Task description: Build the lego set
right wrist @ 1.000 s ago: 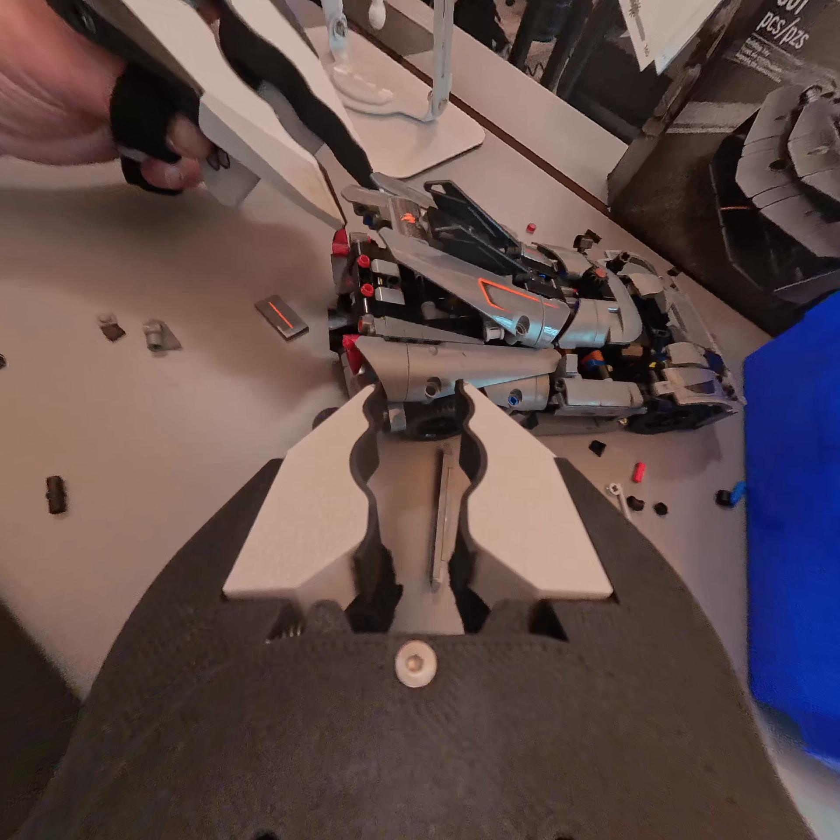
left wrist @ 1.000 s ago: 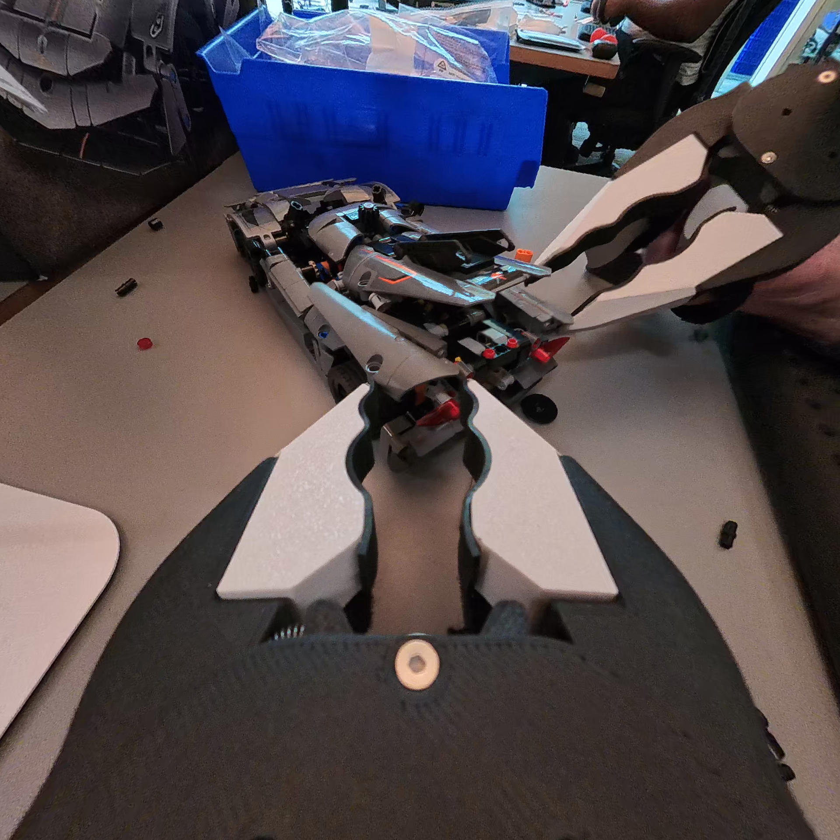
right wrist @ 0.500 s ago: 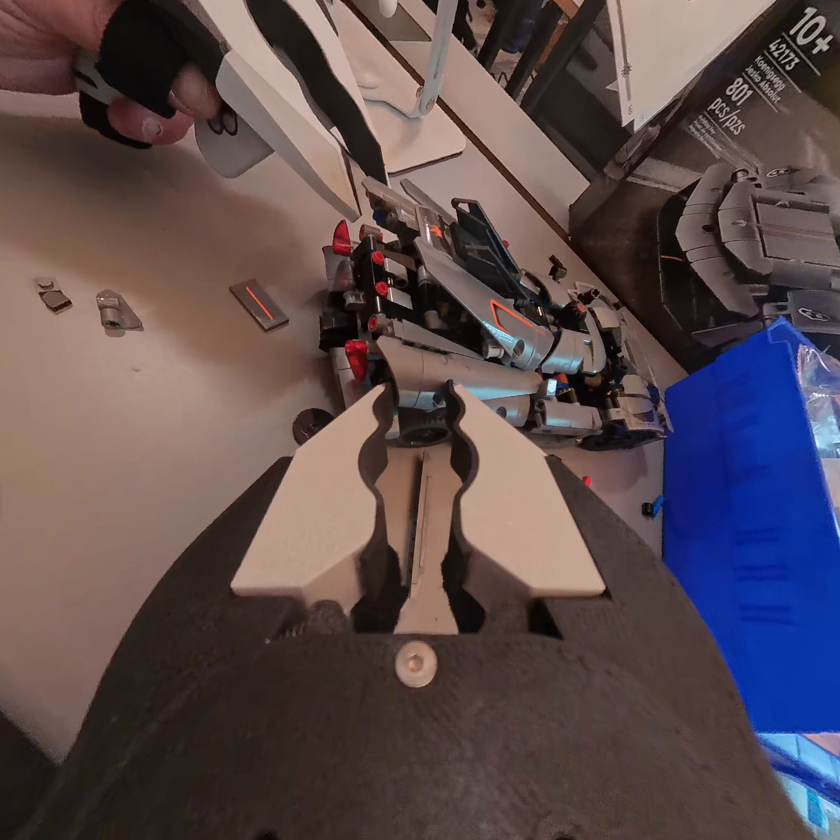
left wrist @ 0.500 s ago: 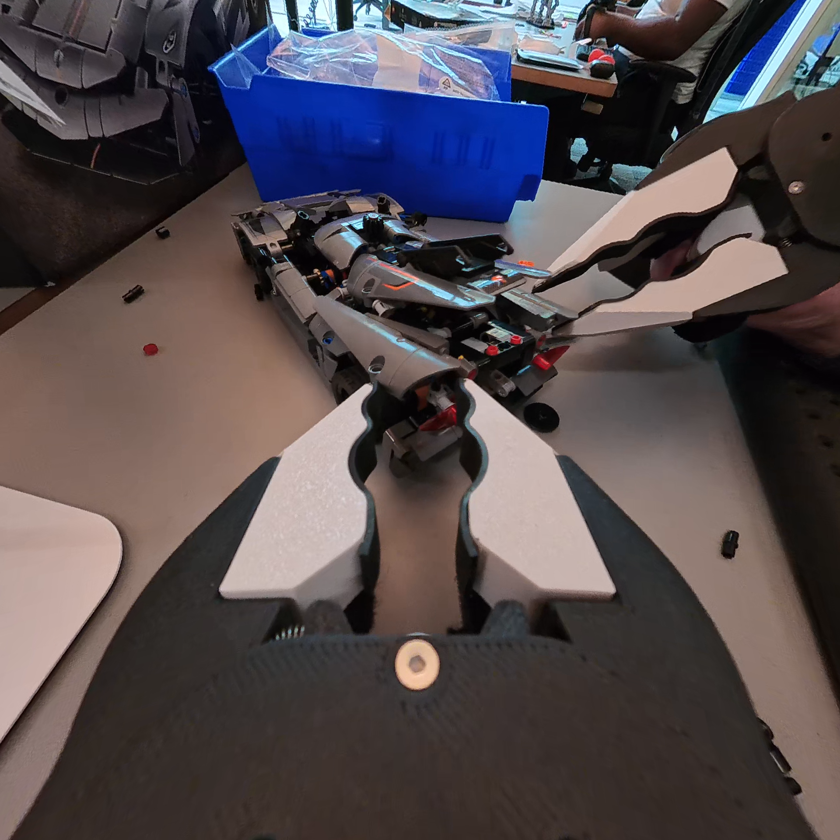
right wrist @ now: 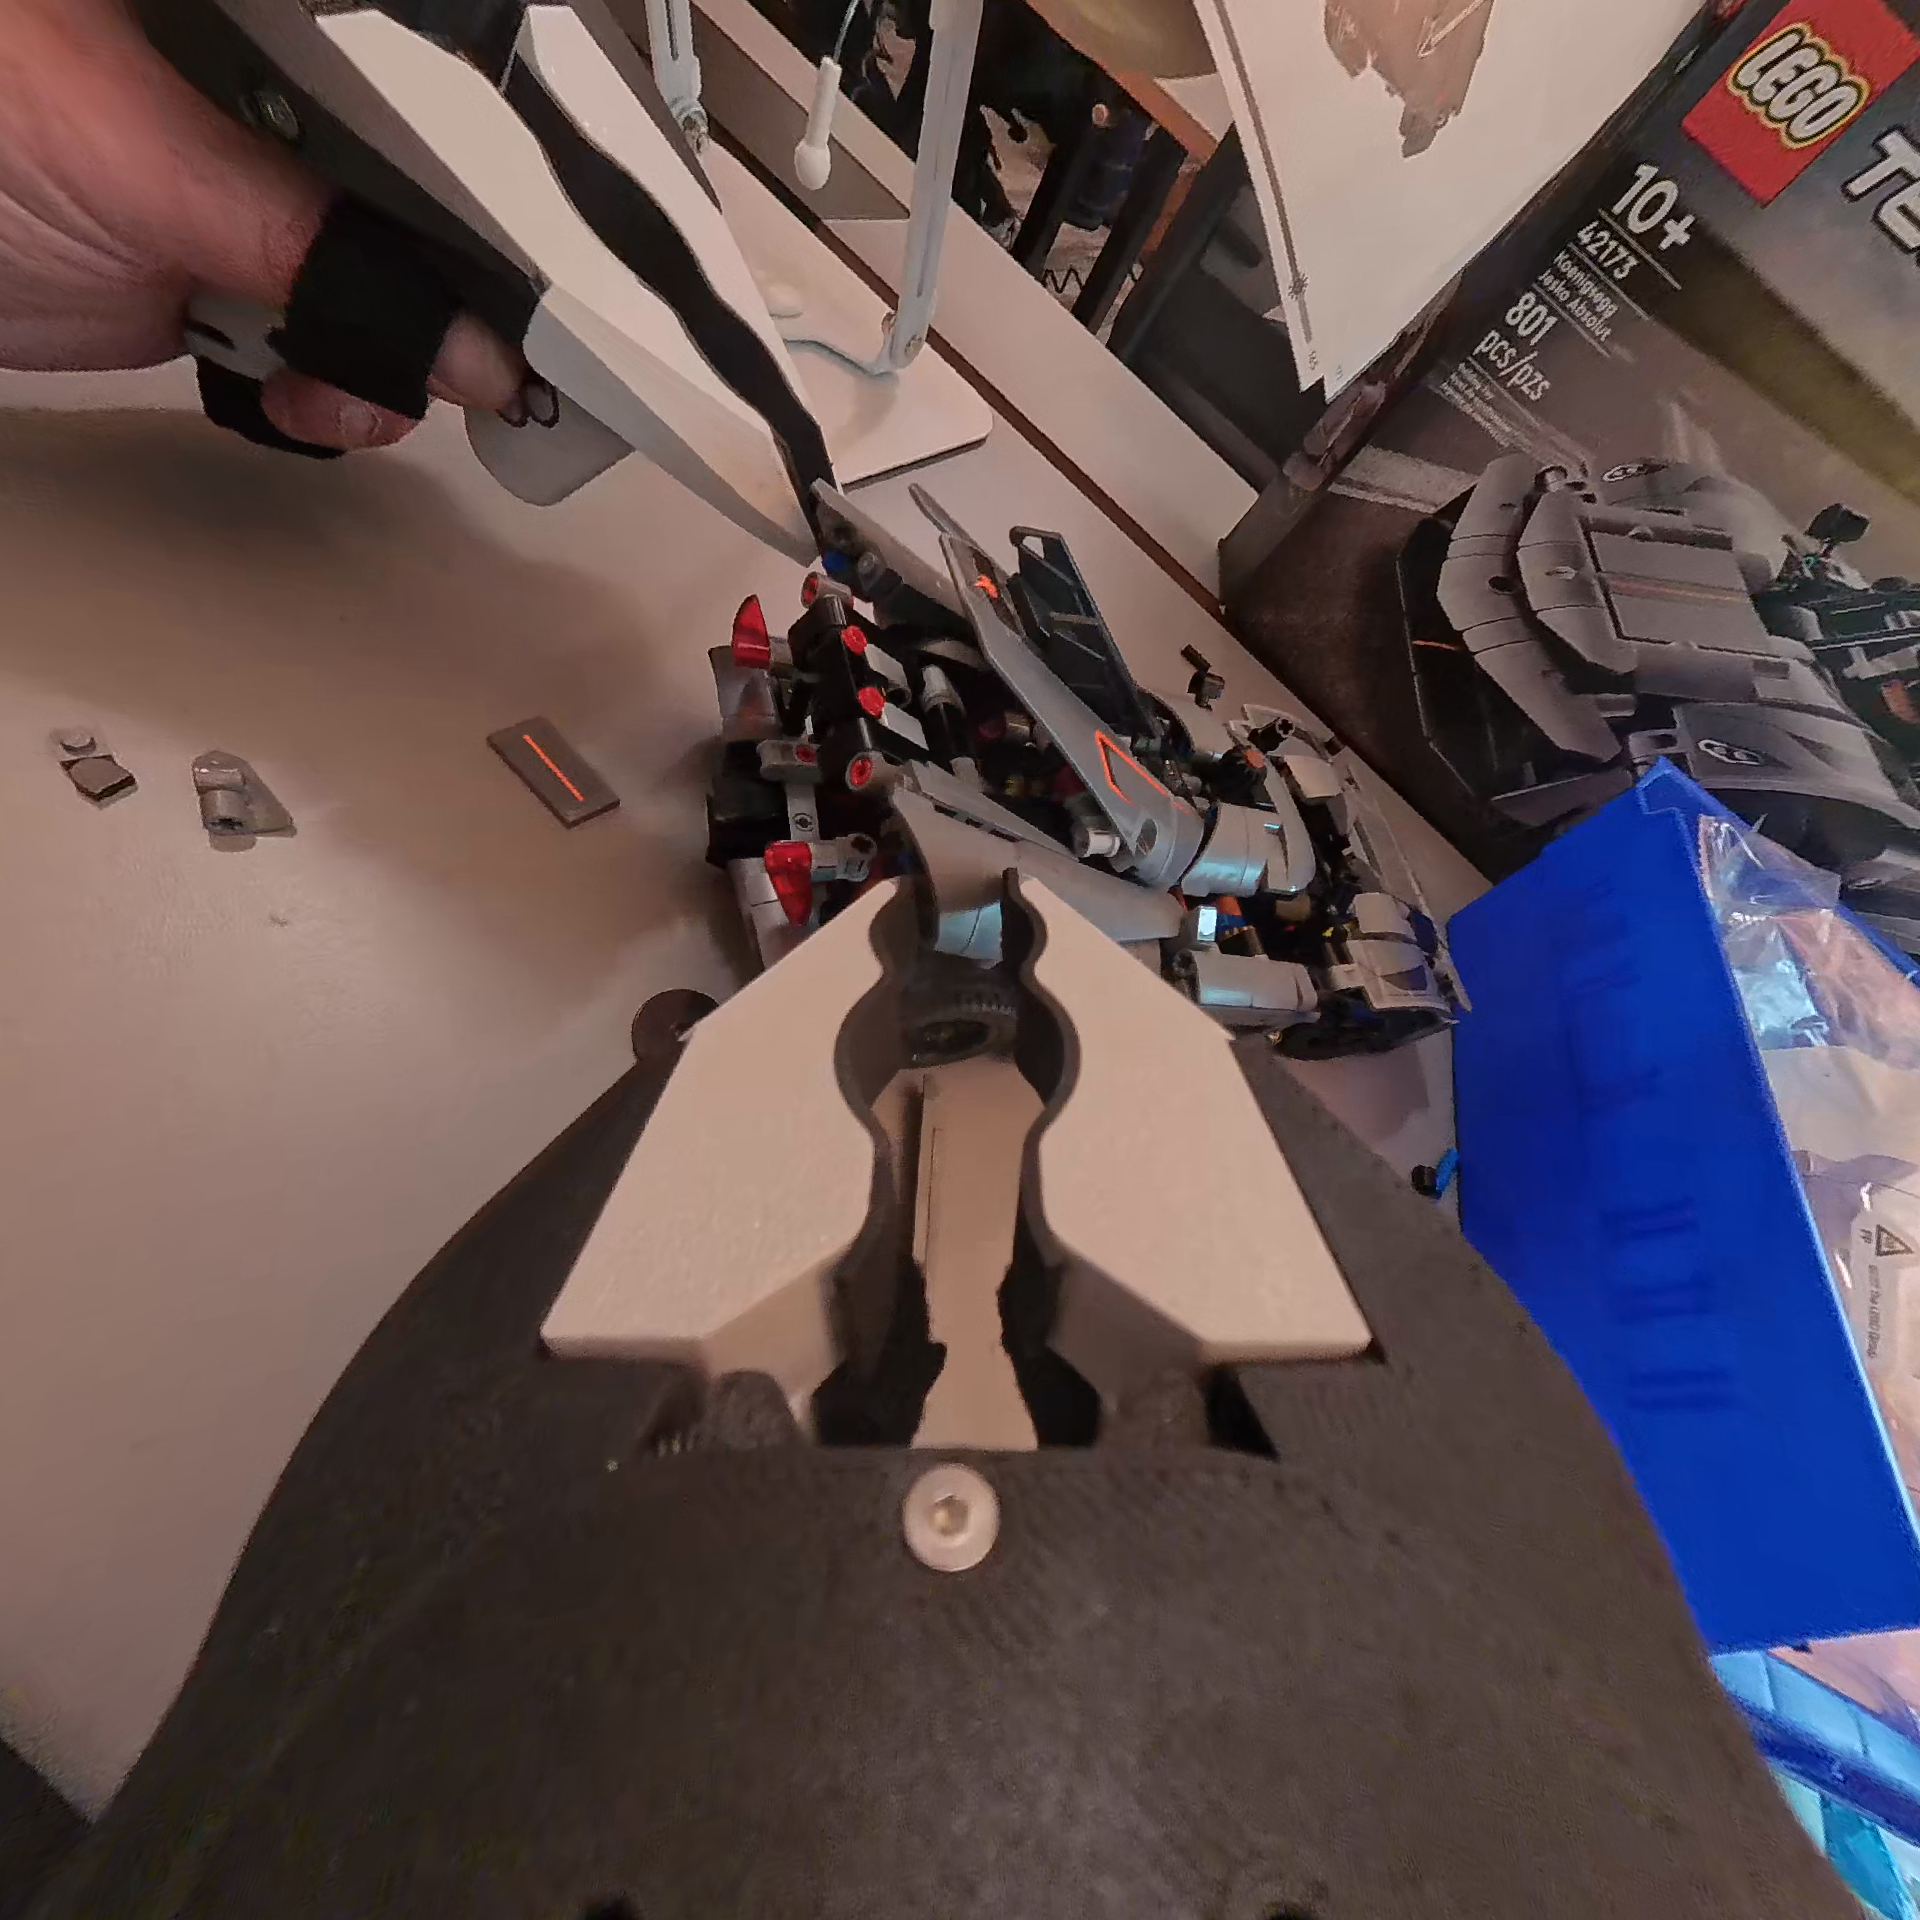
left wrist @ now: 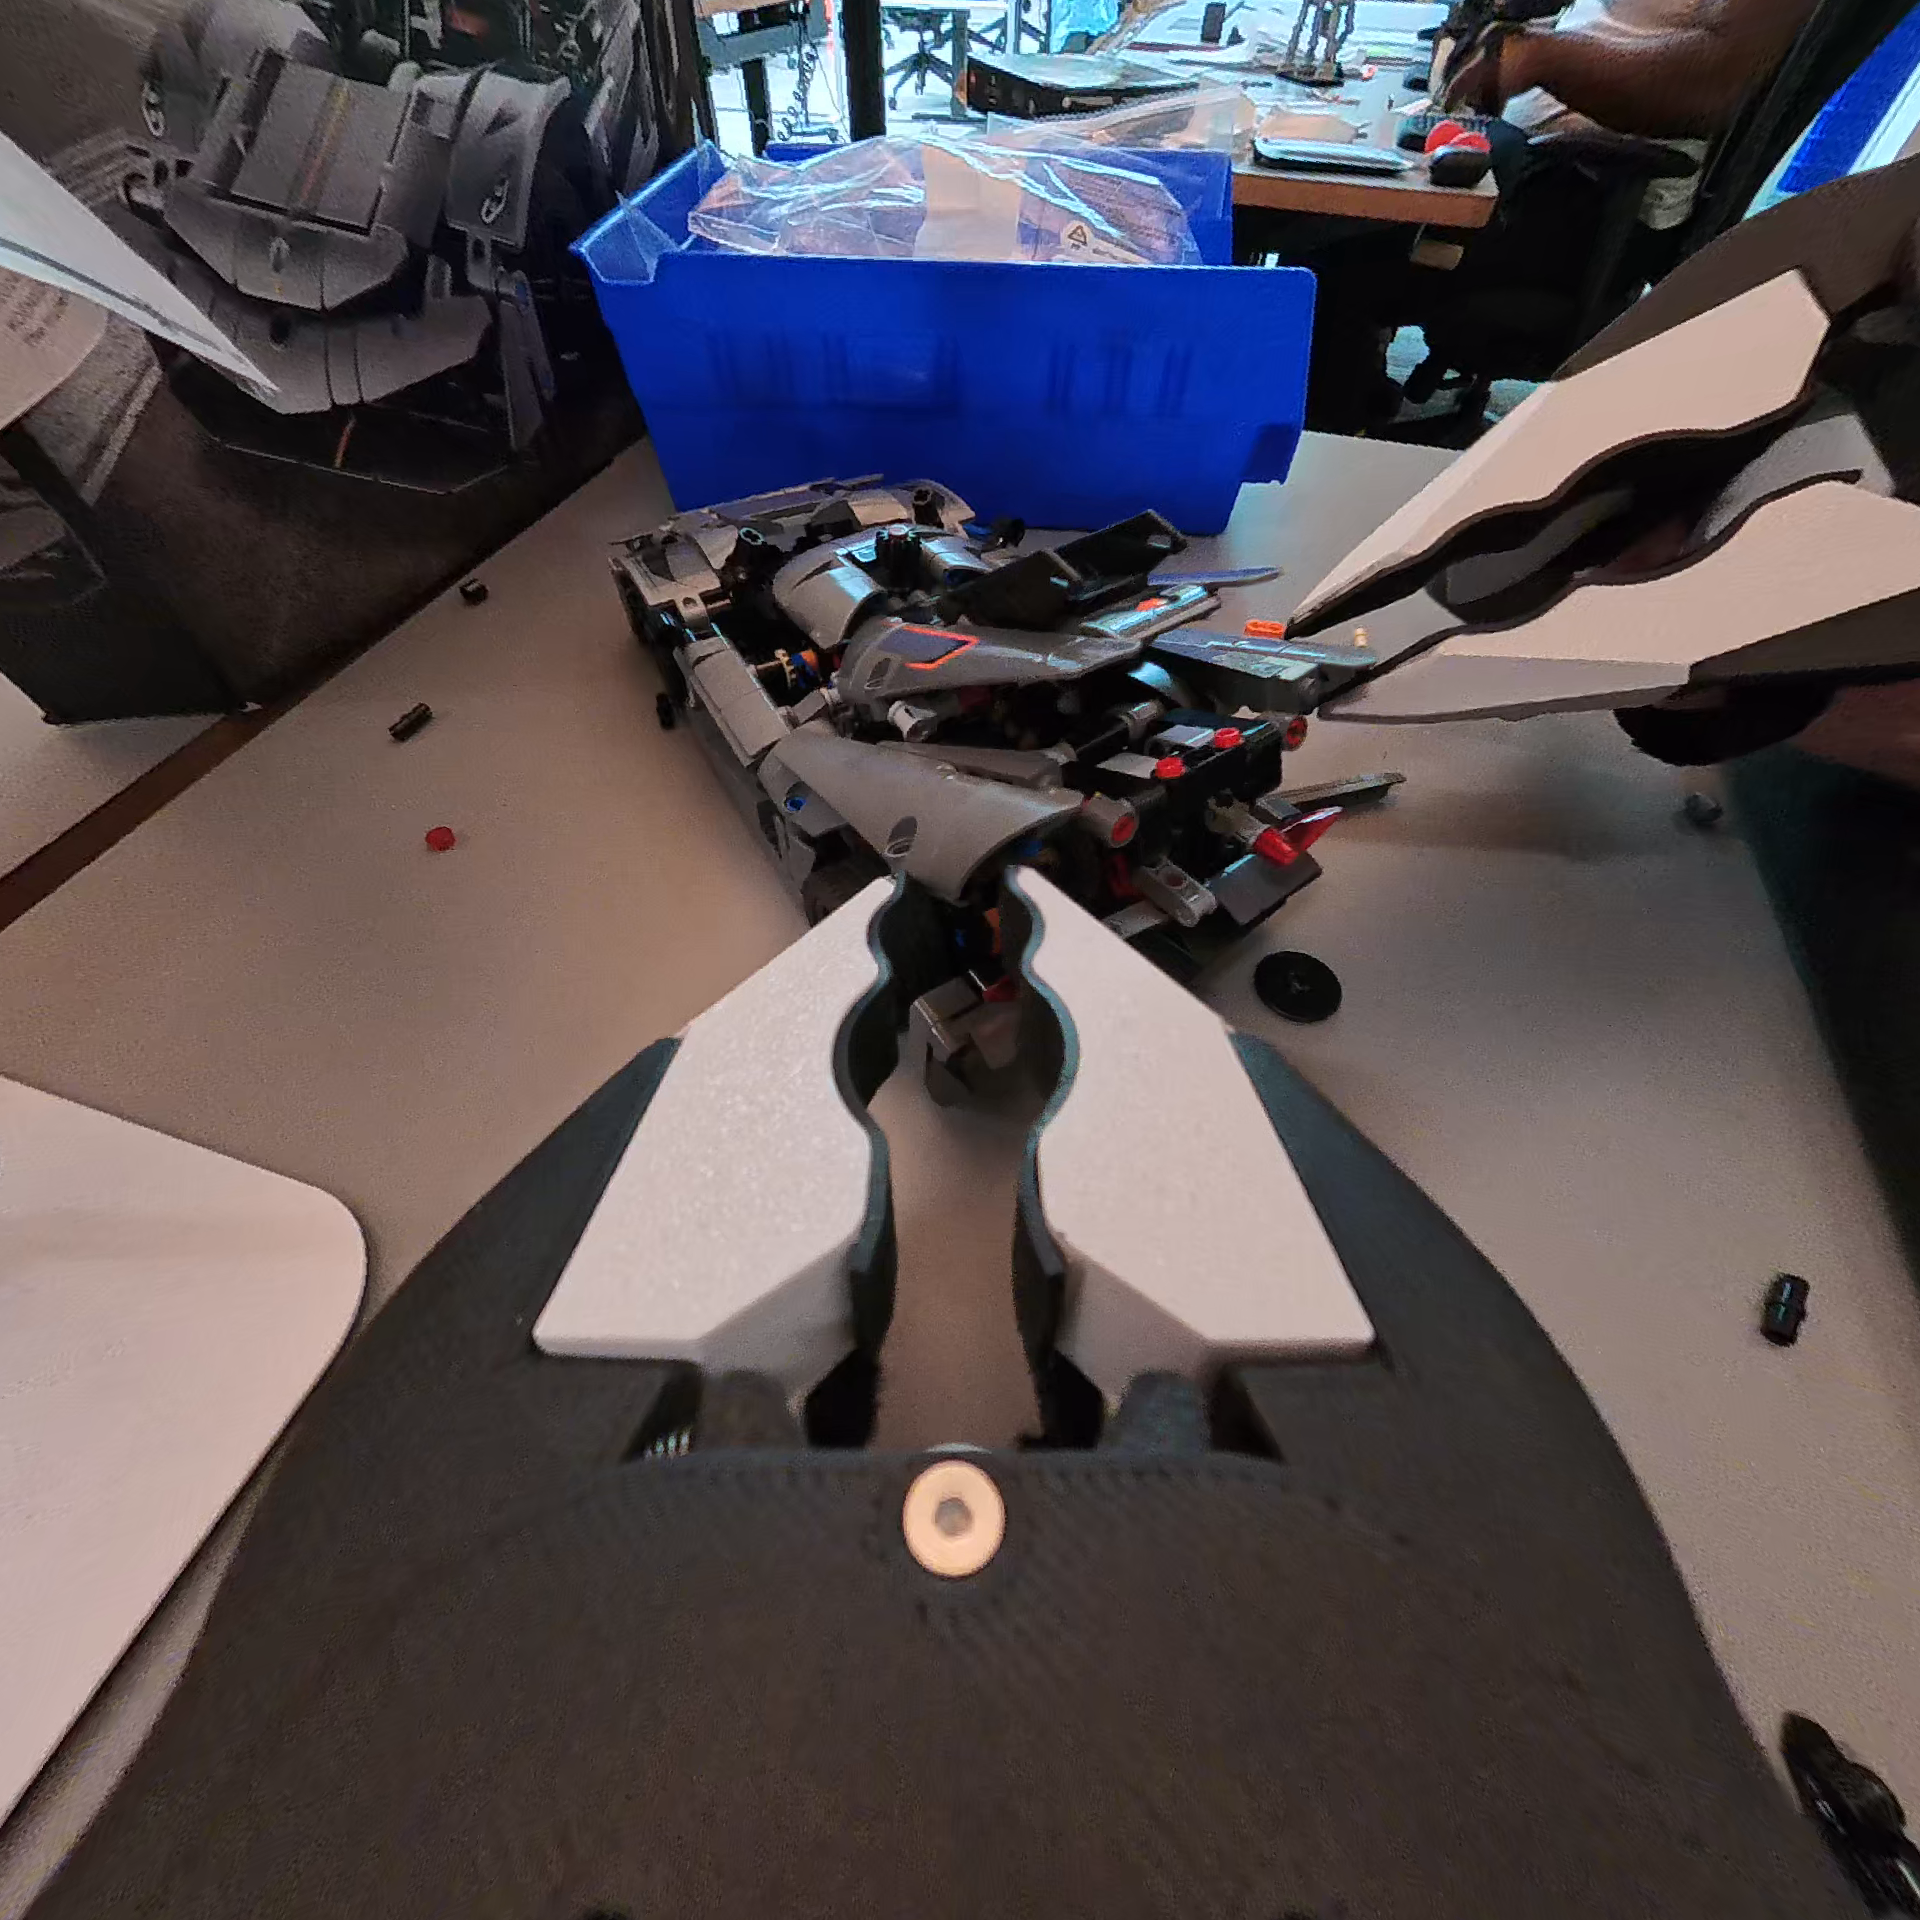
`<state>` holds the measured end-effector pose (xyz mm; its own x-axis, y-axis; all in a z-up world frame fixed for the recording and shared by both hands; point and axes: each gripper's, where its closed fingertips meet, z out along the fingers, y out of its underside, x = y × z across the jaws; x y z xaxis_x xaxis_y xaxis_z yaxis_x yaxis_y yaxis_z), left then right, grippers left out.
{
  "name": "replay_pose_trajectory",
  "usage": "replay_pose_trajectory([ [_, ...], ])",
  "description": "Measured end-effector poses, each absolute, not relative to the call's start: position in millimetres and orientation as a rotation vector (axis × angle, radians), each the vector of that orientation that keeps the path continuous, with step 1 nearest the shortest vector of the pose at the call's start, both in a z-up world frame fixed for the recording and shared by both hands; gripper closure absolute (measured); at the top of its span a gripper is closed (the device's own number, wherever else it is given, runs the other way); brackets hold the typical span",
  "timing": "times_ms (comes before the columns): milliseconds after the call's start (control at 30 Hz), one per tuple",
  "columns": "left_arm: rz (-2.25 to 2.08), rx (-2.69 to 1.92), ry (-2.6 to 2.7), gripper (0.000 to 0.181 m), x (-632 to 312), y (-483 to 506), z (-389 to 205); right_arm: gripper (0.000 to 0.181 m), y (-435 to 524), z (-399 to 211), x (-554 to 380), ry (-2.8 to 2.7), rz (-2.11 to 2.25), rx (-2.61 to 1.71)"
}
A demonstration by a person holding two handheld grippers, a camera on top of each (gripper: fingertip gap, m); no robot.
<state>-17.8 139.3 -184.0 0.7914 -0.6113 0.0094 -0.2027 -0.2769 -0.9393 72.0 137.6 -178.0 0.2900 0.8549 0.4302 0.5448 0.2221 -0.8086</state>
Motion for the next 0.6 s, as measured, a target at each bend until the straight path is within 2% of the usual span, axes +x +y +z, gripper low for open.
replay_pose_trajectory([
  [600,-0.388,-1.806,0.629,0.174,-15.1,141.8,-176.8,0.174,139.8,-171.3,76.2,-1.335,0.377,-1.446],
])
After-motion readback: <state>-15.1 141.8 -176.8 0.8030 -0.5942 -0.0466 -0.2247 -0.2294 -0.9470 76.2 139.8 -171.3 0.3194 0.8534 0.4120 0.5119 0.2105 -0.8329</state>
